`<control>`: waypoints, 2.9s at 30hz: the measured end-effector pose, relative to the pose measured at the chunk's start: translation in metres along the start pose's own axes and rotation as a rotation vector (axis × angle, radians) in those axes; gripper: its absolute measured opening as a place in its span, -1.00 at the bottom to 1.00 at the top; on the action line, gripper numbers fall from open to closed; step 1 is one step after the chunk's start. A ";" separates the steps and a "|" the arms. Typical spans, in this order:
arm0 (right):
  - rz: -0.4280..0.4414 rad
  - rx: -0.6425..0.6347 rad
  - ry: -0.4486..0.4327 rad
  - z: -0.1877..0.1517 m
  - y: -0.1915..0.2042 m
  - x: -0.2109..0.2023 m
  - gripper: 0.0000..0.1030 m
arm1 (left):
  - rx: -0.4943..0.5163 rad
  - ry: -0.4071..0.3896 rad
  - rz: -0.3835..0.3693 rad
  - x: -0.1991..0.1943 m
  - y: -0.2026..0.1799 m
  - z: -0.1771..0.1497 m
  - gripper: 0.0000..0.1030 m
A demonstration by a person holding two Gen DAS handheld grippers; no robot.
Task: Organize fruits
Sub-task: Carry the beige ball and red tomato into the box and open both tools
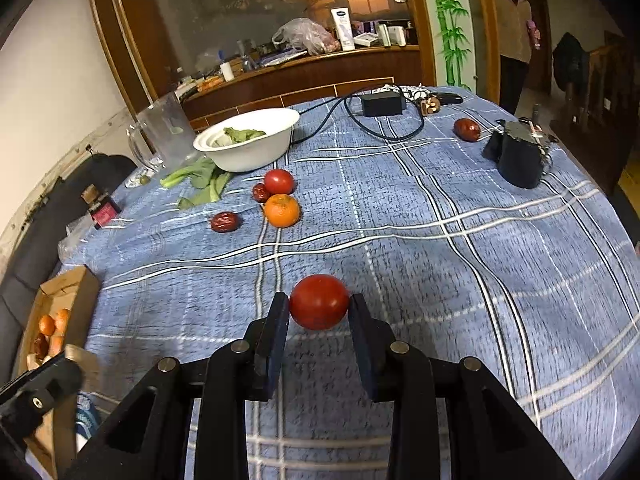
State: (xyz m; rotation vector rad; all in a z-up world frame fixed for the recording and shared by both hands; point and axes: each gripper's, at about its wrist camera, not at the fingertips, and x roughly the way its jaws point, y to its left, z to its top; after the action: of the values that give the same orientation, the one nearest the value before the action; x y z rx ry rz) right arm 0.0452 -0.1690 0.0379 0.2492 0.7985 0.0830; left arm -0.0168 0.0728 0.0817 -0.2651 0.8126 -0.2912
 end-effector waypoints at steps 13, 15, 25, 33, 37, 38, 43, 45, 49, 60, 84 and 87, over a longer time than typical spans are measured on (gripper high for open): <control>0.088 -0.053 -0.023 -0.048 0.068 -0.072 -0.36 | -0.103 -0.139 0.082 -0.109 0.076 -0.034 -0.43; 0.102 -0.086 -0.031 -0.053 0.085 -0.080 -0.36 | -0.114 -0.156 0.097 -0.121 0.085 -0.039 -0.43; 0.192 -0.252 -0.017 -0.088 0.168 -0.102 -0.35 | -0.198 -0.193 0.158 -0.154 0.140 -0.065 -0.42; 0.278 -0.325 -0.004 -0.098 0.207 -0.107 -0.35 | -0.220 -0.222 0.239 -0.174 0.164 -0.075 -0.42; 0.328 -0.355 0.034 -0.105 0.225 -0.098 -0.35 | -0.235 -0.207 0.277 -0.171 0.177 -0.080 -0.42; 0.334 -0.365 0.044 -0.107 0.230 -0.095 -0.35 | -0.240 -0.203 0.280 -0.171 0.180 -0.080 -0.42; 0.388 -0.424 0.095 -0.118 0.252 -0.083 -0.35 | -0.246 -0.163 0.317 -0.159 0.190 -0.081 -0.42; 0.405 -0.458 0.116 -0.123 0.263 -0.078 -0.35 | -0.243 -0.145 0.333 -0.153 0.192 -0.082 -0.42; 0.415 -0.531 0.155 -0.136 0.287 -0.063 -0.34 | -0.240 -0.112 0.351 -0.144 0.198 -0.083 -0.42; 0.408 -0.564 0.244 -0.154 0.303 -0.025 -0.34 | -0.274 -0.089 0.371 -0.137 0.216 -0.083 -0.42; 0.426 -0.569 0.143 -0.155 0.296 -0.066 -0.04 | -0.280 -0.160 0.357 -0.166 0.198 -0.078 0.17; 0.425 -0.544 0.128 -0.151 0.288 -0.073 -0.04 | -0.270 -0.163 0.356 -0.170 0.193 -0.078 0.24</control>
State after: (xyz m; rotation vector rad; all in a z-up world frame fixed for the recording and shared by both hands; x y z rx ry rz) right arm -0.1083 0.1257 0.0602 -0.1085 0.8094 0.7119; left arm -0.1557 0.3026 0.0784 -0.3849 0.7215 0.1751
